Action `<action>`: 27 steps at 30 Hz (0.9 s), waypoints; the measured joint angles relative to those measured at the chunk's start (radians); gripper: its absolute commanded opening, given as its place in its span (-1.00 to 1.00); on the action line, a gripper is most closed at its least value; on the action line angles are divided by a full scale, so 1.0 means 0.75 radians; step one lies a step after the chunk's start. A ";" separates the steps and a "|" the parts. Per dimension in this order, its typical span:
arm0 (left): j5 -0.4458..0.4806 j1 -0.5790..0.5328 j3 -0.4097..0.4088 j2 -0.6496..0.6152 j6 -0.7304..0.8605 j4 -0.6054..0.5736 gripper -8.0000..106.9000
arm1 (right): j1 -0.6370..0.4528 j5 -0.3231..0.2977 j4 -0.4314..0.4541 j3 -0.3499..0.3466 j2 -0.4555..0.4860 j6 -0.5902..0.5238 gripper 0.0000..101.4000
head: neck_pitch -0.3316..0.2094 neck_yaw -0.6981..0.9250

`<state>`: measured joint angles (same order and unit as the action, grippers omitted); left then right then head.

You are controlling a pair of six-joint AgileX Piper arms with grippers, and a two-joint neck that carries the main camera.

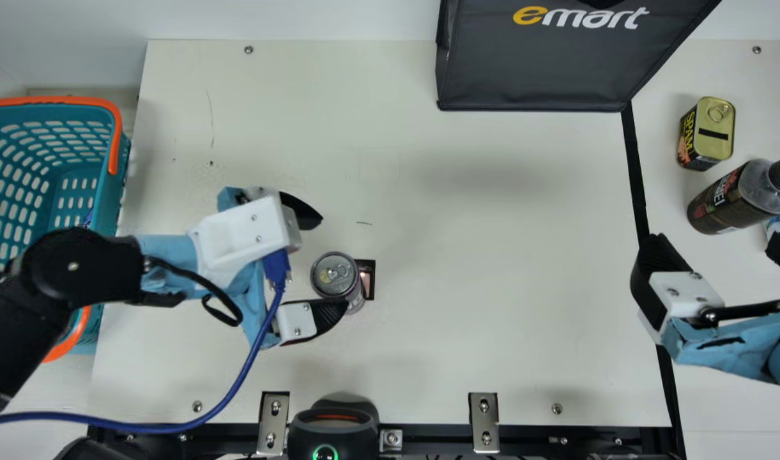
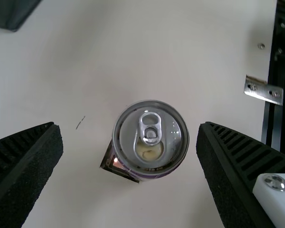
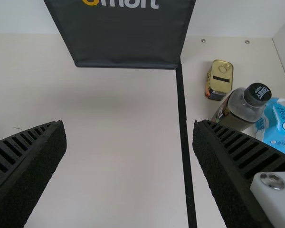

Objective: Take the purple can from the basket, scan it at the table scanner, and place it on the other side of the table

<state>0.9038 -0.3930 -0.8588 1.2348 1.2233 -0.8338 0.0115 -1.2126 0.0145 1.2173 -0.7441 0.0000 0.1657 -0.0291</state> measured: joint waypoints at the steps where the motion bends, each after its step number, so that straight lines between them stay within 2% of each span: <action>1: -0.003 0.004 0.001 -0.020 -0.041 0.005 0.71 | 0.000 0.000 0.000 0.000 0.000 0.000 0.87 | 0.000 0.000; 9: -0.078 0.004 0.001 -0.165 -0.396 0.096 0.71 | 0.000 0.000 0.000 0.000 0.000 0.000 0.87 | 0.000 0.000; 15: -0.139 -0.034 0.001 -0.253 -0.702 0.220 0.71 | 0.000 0.000 0.000 0.000 0.000 0.000 0.87 | 0.000 0.000; 27: -0.212 -0.202 -0.034 -0.318 -1.376 0.643 0.71 | 0.000 0.000 0.000 0.000 0.000 0.000 0.87 | 0.000 0.000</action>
<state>0.7447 -0.5444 -0.8845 0.9960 0.1910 -0.3518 0.0115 -1.2126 0.0145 1.2173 -0.7441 0.0000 0.1657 -0.0291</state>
